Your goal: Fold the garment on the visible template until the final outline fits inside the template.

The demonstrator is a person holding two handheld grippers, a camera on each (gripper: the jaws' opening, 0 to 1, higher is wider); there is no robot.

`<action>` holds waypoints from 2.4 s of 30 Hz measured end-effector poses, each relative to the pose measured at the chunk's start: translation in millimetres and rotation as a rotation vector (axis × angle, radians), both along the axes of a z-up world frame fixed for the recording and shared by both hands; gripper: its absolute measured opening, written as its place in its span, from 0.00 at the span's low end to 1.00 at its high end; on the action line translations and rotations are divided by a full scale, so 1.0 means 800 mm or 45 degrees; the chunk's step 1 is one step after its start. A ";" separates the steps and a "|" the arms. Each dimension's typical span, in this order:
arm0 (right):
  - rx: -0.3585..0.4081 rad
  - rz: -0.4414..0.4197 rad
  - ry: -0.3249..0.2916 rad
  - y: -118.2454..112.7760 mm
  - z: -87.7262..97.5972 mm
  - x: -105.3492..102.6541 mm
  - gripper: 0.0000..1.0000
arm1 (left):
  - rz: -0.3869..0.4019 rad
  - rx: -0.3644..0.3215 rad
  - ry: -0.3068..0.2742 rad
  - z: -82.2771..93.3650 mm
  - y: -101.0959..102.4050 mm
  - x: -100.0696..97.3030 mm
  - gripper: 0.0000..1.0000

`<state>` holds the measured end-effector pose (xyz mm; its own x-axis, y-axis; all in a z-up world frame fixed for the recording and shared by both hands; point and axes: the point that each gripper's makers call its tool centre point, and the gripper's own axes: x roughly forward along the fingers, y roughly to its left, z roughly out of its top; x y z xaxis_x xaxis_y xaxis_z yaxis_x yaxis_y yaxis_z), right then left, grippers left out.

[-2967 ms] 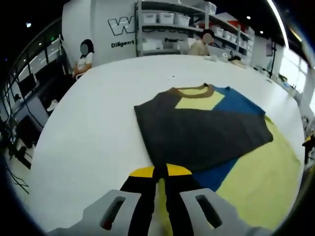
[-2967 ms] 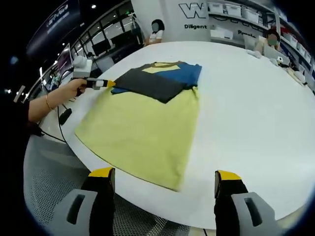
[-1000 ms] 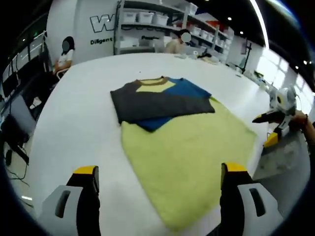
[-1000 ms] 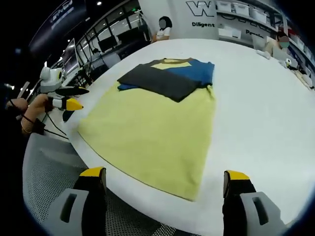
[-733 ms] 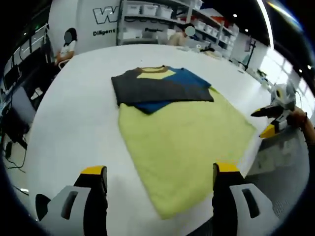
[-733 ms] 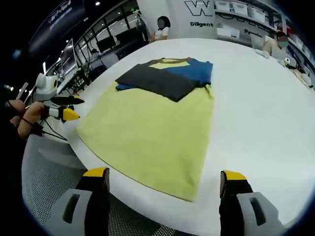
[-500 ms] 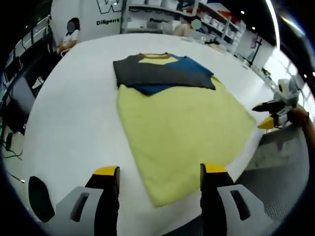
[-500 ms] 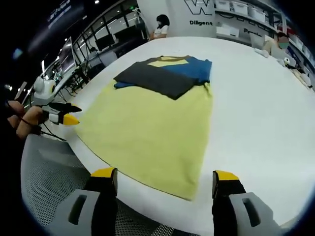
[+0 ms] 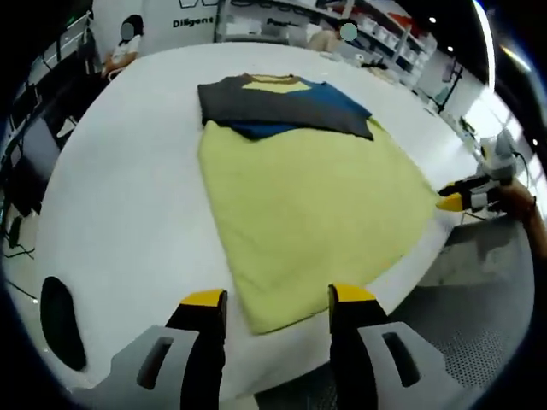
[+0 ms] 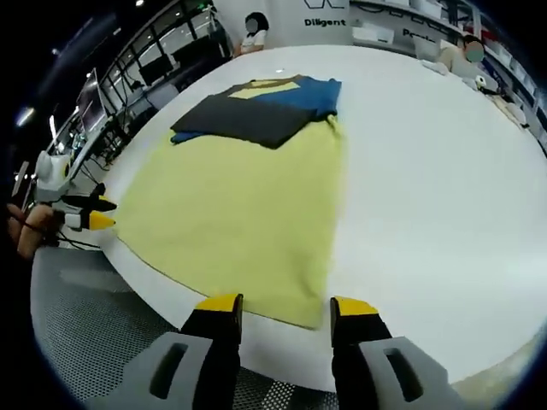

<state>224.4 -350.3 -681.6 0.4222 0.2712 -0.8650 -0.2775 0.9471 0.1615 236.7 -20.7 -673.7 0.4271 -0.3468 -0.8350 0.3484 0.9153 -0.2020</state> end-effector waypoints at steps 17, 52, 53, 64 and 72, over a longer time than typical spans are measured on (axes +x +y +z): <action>-0.130 0.053 -0.003 -0.016 -0.005 0.000 0.02 | 0.093 0.056 0.038 -0.005 0.016 -0.007 0.14; -0.258 0.207 0.198 -0.024 -0.001 -0.047 0.00 | -0.182 0.146 0.177 -0.010 0.006 -0.055 0.00; -0.264 0.209 0.208 -0.024 -0.001 -0.049 0.00 | -0.188 0.146 0.181 -0.010 0.006 -0.056 0.00; -0.309 0.233 0.308 -0.028 0.004 -0.067 0.00 | -0.236 0.142 0.243 -0.012 0.002 -0.072 0.00; -0.288 0.208 0.351 -0.028 0.011 -0.076 0.00 | -0.229 0.132 0.258 -0.011 0.001 -0.078 0.00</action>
<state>163.6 -372.9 -672.5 0.1326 0.1053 -0.9856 -0.4032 0.9141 0.0434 174.6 -19.9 -682.7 0.1871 -0.3102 -0.9321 0.4688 0.8620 -0.1928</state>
